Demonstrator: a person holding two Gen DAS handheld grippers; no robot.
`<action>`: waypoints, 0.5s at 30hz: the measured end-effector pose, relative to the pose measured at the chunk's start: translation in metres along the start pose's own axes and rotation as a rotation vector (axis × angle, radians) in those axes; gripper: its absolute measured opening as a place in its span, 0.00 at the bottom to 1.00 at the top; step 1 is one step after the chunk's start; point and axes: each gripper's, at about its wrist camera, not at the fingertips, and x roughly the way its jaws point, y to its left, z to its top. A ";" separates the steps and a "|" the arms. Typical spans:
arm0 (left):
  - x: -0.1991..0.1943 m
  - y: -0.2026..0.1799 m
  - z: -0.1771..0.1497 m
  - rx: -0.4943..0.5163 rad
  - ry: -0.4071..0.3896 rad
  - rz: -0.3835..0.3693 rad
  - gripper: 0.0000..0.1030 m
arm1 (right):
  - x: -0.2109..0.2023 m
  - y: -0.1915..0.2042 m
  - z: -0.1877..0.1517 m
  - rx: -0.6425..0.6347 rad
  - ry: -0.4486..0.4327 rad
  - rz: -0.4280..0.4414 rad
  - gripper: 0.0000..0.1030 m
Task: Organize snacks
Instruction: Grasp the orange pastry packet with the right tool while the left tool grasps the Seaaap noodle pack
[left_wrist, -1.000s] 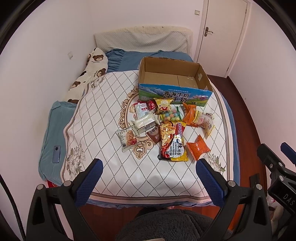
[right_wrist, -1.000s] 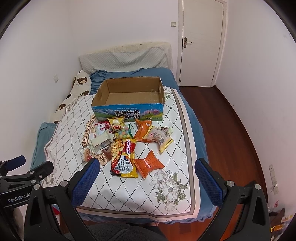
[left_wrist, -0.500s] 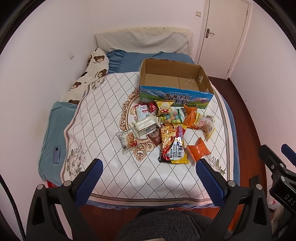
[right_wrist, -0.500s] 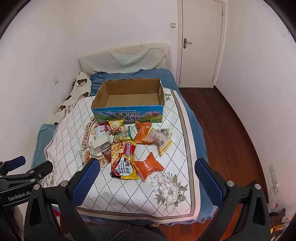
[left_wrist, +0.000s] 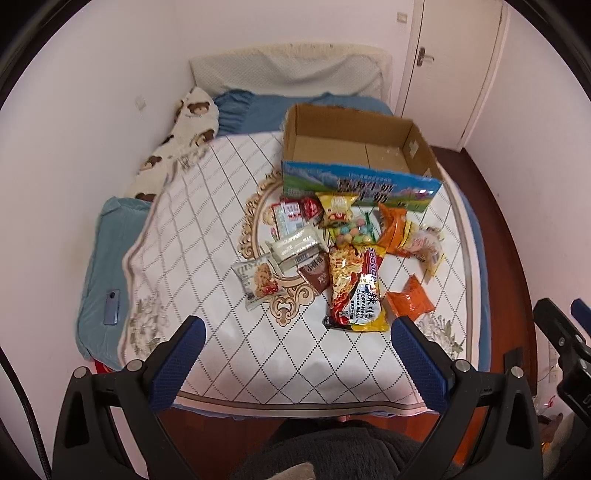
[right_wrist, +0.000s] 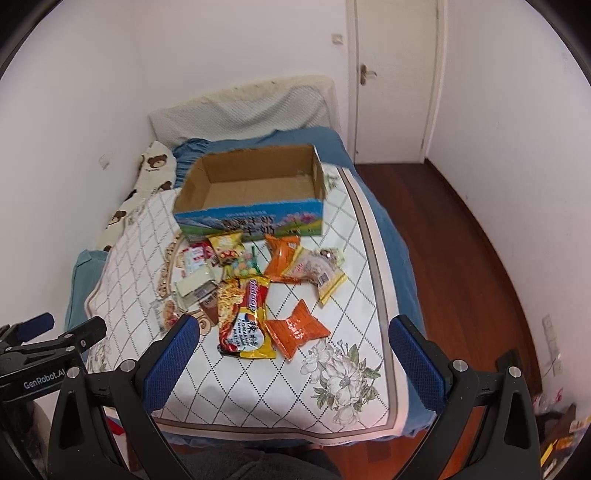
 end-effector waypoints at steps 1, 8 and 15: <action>0.016 0.000 0.004 0.005 0.024 0.006 1.00 | 0.013 -0.003 -0.001 0.011 0.018 -0.005 1.00; 0.121 -0.016 0.023 0.050 0.208 -0.031 1.00 | 0.113 -0.030 -0.018 0.128 0.140 -0.006 0.90; 0.220 -0.048 0.034 0.078 0.368 -0.119 1.00 | 0.191 -0.061 -0.032 0.275 0.273 -0.008 0.81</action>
